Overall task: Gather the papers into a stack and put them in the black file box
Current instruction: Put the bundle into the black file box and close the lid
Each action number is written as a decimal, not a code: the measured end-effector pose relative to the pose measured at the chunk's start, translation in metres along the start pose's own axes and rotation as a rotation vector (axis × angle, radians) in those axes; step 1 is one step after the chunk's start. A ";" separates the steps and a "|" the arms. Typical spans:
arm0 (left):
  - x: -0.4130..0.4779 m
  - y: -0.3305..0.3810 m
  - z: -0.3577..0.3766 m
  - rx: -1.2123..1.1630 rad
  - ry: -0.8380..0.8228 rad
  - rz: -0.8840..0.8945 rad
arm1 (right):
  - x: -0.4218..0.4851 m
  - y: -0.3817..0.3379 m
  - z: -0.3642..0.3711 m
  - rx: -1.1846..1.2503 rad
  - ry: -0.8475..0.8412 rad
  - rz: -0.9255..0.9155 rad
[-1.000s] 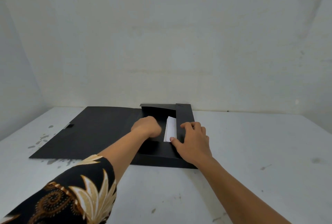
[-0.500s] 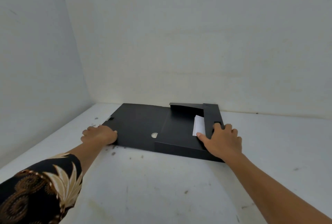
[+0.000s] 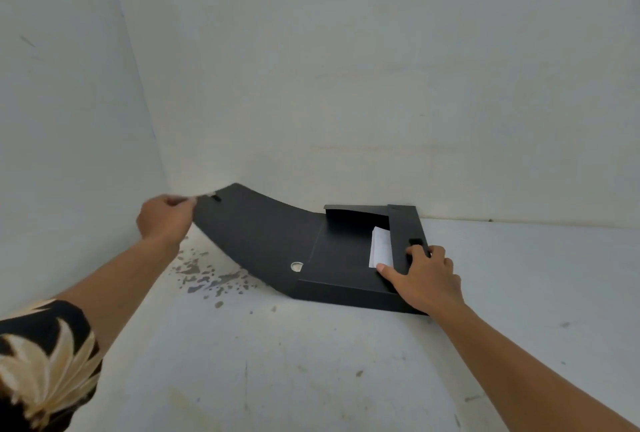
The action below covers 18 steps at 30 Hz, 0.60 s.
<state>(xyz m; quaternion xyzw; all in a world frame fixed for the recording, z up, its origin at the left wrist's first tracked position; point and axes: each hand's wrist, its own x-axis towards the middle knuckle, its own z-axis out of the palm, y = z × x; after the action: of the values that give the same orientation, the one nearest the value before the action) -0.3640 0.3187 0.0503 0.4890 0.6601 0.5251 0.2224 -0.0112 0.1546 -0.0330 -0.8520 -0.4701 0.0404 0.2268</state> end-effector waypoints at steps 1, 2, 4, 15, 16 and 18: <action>-0.007 0.011 0.001 -0.127 -0.027 0.090 | 0.000 0.000 0.000 0.010 -0.003 0.001; -0.015 0.021 0.004 -0.236 -0.064 0.165 | 0.000 0.000 -0.001 0.025 -0.006 0.000; -0.030 0.036 0.015 -0.402 -0.168 0.226 | 0.000 0.000 -0.003 0.065 -0.016 -0.001; -0.126 0.076 0.073 -0.502 -0.447 0.390 | 0.001 0.013 -0.020 0.543 -0.065 0.049; -0.138 0.080 0.078 -0.468 -0.491 0.441 | 0.001 0.015 -0.022 0.576 -0.064 0.059; -0.166 0.085 0.088 -0.400 -0.598 0.551 | 0.002 0.021 -0.026 0.643 -0.064 0.091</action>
<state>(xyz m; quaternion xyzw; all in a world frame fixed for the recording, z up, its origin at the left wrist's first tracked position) -0.1879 0.2123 0.0601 0.7242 0.2976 0.5174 0.3453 0.0136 0.1376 -0.0186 -0.7551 -0.4015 0.2238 0.4674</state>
